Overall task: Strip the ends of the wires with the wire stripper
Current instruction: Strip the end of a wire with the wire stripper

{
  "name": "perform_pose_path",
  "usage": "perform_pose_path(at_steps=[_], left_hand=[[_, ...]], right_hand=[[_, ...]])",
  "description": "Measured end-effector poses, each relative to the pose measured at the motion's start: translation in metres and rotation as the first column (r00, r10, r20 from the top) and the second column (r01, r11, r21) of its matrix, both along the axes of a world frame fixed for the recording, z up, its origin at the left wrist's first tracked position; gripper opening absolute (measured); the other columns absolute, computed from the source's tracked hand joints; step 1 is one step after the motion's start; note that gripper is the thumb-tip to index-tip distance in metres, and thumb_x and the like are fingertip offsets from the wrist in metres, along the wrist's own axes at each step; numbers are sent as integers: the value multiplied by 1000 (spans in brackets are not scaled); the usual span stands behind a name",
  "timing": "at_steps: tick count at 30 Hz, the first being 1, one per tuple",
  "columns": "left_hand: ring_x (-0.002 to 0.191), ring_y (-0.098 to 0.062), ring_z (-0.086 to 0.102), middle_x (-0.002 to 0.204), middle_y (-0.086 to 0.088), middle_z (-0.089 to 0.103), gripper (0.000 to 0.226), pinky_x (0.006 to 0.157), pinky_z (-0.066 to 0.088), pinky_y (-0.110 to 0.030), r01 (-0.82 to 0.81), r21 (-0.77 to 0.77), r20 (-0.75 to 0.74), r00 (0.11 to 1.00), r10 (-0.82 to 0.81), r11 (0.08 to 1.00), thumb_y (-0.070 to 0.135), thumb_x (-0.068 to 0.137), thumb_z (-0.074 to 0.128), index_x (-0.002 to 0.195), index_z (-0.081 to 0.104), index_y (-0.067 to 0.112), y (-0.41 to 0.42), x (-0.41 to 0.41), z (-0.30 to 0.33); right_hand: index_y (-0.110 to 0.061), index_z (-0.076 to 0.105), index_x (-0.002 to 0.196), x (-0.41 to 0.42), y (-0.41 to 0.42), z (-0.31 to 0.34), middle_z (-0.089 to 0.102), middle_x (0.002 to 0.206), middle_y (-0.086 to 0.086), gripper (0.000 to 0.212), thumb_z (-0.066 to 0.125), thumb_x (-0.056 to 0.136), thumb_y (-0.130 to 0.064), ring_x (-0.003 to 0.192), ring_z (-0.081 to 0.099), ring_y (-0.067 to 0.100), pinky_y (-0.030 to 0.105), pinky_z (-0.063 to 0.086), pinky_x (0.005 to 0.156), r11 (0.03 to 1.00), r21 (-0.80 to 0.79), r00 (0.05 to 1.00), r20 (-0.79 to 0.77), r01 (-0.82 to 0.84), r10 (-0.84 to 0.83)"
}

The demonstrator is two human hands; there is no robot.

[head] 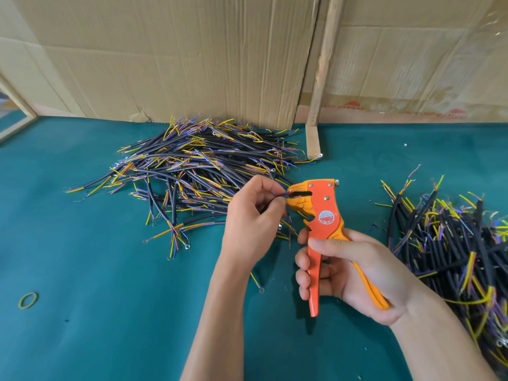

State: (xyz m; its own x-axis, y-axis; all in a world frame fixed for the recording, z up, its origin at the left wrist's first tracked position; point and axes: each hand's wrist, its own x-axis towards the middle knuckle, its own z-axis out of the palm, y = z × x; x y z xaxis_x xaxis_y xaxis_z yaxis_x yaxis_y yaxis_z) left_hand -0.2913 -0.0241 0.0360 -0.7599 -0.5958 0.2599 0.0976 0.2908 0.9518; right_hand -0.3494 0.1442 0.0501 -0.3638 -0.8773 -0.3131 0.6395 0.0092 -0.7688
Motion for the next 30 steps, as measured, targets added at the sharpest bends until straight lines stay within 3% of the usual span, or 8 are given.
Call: perform_pose_path(at_steps=[2,5,11,19,26,30], left_hand=[[67,-39,58,60,-7,58,13,64,47,-45,-7,-21,-24,1000,6,1000,4,87,55,89,62,15,1,-1,1],[66,-40,54,65,-18,53,15,62,45,-45,-2,-63,-29,1000,0,998,7,86,54,89,63,19,1,-2,0],[65,-36,48,65,-20,47,14,59,35,-34,3,-84,-11,1000,-4,996,5,89,53,89,61,16,-2,-2,-2],[69,-42,53,69,-20,53,15,64,43,-48,63,-33,-37,997,-64,997,-6,92,51,90,56,9,-3,0,-1],[65,-20,50,66,-4,53,18,63,40,-31,126,15,-13,992,-126,992,-15,91,49,89,52,2,-3,1,-1],[65,-36,41,68,-22,46,18,65,34,-36,156,45,-28,988,-155,987,-15,92,49,89,52,3,-3,2,2]], right_hand=[[-6,68,104,1,-1,0,59,86,23,33,82,75,-15,71,60,38,49,56,66,1000,3,1000,-5,1,-1],[-6,66,106,0,-2,-2,59,87,24,35,82,76,-14,73,60,39,51,56,68,1000,-3,1000,-5,2,-2],[-4,65,108,-1,-1,-4,59,88,24,38,82,75,-14,75,61,40,52,56,69,1000,-6,1000,-10,5,-5],[-4,66,110,-4,3,-5,59,90,25,35,80,78,-12,76,61,40,52,56,71,1000,-23,1000,-26,-11,10],[-4,66,111,-4,2,-5,59,89,25,35,79,79,-11,75,61,40,52,56,70,999,-34,1000,-22,3,-4],[-4,68,108,-5,4,-5,59,87,24,32,79,79,-11,72,60,39,51,55,68,1000,-23,1000,-28,-6,6]])
